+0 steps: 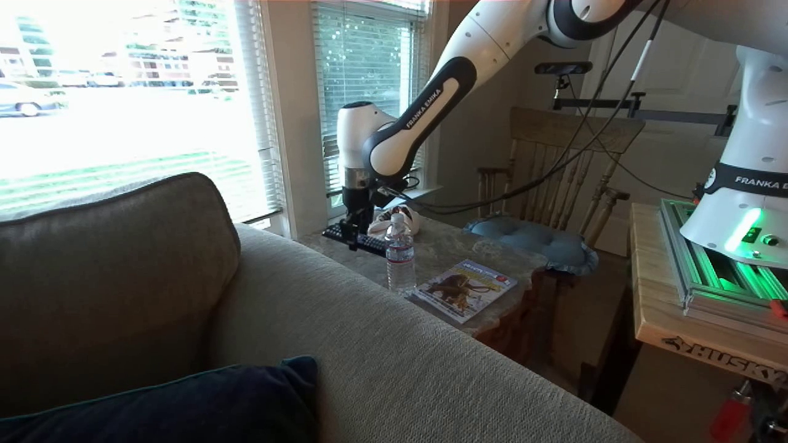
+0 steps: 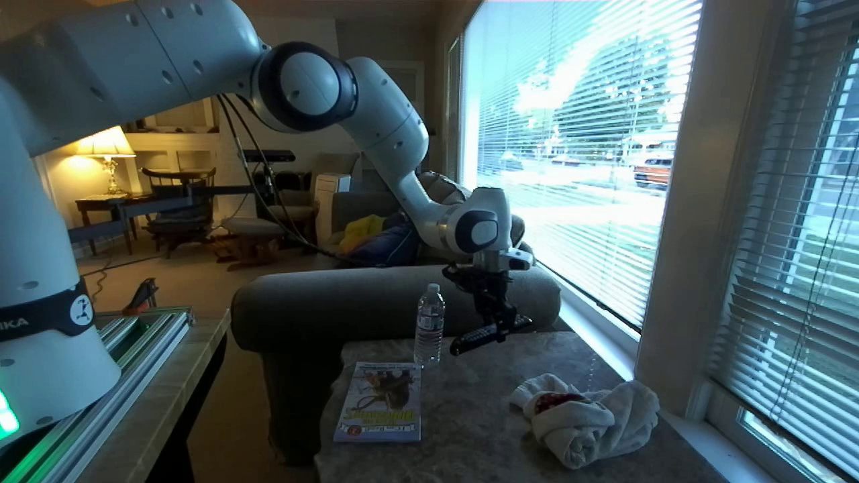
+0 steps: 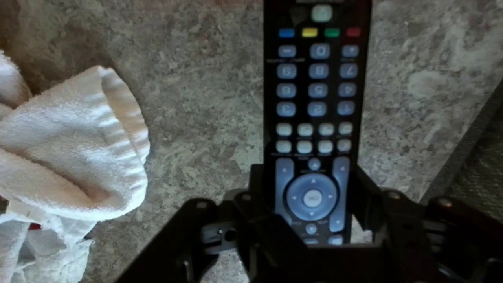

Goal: Move the black remote to the left and wipe the table with the white cloth

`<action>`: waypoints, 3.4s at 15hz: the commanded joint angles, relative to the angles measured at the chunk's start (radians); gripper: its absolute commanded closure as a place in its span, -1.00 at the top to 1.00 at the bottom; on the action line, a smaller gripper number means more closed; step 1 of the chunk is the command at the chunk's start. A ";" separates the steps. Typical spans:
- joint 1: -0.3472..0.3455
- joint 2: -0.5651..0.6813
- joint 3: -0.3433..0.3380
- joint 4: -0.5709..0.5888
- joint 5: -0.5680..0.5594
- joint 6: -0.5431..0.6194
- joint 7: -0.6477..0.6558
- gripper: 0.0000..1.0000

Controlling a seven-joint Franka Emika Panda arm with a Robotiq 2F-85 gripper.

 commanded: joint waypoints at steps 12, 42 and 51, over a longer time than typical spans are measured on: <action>0.025 0.193 -0.010 0.266 0.083 -0.085 0.171 -0.44; -0.040 -0.076 -0.015 -0.055 -0.049 0.148 -0.116 1.00; -0.086 -0.243 -0.117 -0.318 -0.049 0.204 -0.188 1.00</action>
